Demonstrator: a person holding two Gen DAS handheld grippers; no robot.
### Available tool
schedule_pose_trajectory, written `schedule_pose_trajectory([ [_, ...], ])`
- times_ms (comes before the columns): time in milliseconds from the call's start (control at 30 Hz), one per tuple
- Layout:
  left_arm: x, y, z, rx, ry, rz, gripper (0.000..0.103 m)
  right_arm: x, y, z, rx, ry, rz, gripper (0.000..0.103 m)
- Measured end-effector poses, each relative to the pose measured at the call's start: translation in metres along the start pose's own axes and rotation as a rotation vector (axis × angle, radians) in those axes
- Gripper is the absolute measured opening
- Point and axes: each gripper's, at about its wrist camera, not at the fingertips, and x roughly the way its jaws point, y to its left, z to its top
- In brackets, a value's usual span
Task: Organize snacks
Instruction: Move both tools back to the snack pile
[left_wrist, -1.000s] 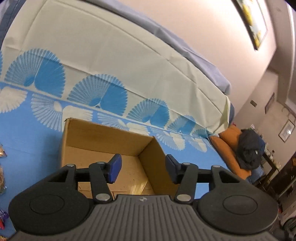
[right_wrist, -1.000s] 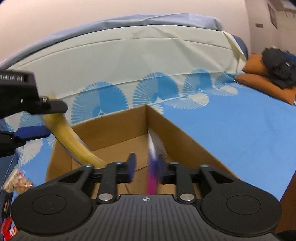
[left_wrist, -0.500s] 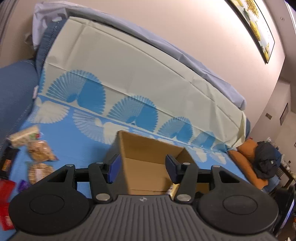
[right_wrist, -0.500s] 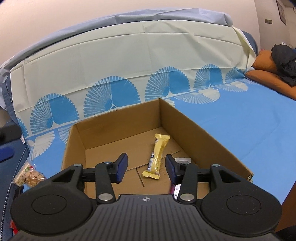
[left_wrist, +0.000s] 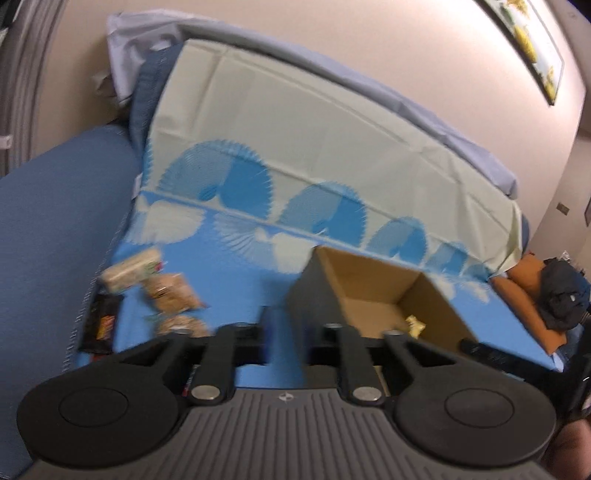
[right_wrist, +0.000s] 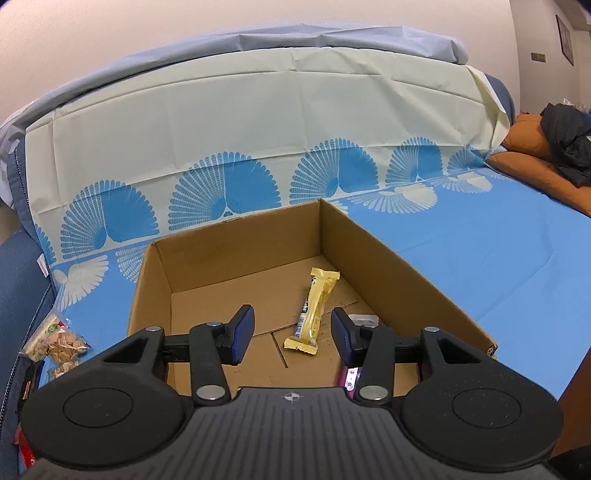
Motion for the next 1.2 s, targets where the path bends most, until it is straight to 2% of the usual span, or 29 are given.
schedule_pose_trajectory([
  [133, 0.005, 0.04, -0.016, -0.01, 0.034, 0.059, 0.007, -0.007, 0.007, -0.003, -0.012, -0.026, 0.048, 0.047],
  [233, 0.013, 0.068, -0.042, -0.018, 0.076, 0.116, 0.007, -0.017, 0.022, -0.009, -0.053, -0.067, 0.147, 0.037],
  [333, 0.02, 0.09, -0.074, -0.047, 0.12, 0.142, 0.007, -0.032, 0.046, -0.018, -0.126, -0.113, 0.282, 0.035],
  [367, 0.021, 0.096, -0.076, -0.082, 0.137, 0.143, 0.007, -0.036, 0.056, -0.023, -0.16, -0.119, 0.328, 0.035],
  [400, 0.019, 0.098, -0.074, -0.091, 0.113, 0.138, 0.007, -0.039, 0.067, -0.029, -0.2, -0.116, 0.381, 0.035],
  [433, 0.018, 0.098, -0.073, -0.085, 0.098, 0.132, 0.007, -0.041, 0.076, -0.033, -0.227, -0.108, 0.417, 0.035],
  [500, 0.026, 0.099, -0.072, -0.067, 0.12, 0.127, 0.007, -0.041, 0.095, -0.045, -0.287, -0.08, 0.496, 0.035],
  [633, 0.04, 0.1, -0.07, -0.022, 0.127, 0.141, 0.012, -0.034, 0.127, -0.074, -0.395, -0.033, 0.591, 0.035],
  [667, 0.046, 0.099, -0.068, -0.004, 0.132, 0.146, 0.023, -0.032, 0.132, -0.081, -0.416, -0.025, 0.6, 0.035],
  [700, 0.051, 0.098, -0.068, 0.016, 0.141, 0.154, 0.044, -0.028, 0.14, -0.088, -0.447, -0.004, 0.596, 0.035],
  [733, 0.056, 0.096, -0.069, 0.036, 0.154, 0.162, 0.054, -0.025, 0.146, -0.094, -0.461, 0.006, 0.59, 0.035],
  [767, 0.063, 0.094, -0.07, 0.059, 0.175, 0.156, 0.064, -0.022, 0.148, -0.099, -0.463, 0.009, 0.594, 0.042],
  [833, 0.072, 0.092, -0.071, 0.097, 0.199, 0.146, 0.073, -0.01, 0.154, -0.114, -0.502, 0.045, 0.587, 0.046],
  [867, 0.077, 0.091, -0.071, 0.115, 0.208, 0.156, 0.081, -0.004, 0.157, -0.12, -0.517, 0.061, 0.582, 0.047],
  [900, 0.081, 0.091, -0.072, 0.126, 0.218, 0.158, 0.085, 0.002, 0.159, -0.124, -0.524, 0.08, 0.586, 0.047],
  [967, 0.088, 0.094, -0.072, 0.131, 0.234, 0.146, 0.085, 0.012, 0.163, -0.128, -0.539, 0.134, 0.582, 0.048],
  [1033, 0.094, 0.096, -0.073, 0.134, 0.246, 0.147, 0.086, 0.014, 0.167, -0.133, -0.555, 0.14, 0.611, 0.051],
  [1200, 0.111, 0.096, -0.077, 0.151, 0.332, 0.126, 0.102, 0.026, 0.177, -0.146, -0.617, 0.193, 0.631, 0.051],
])
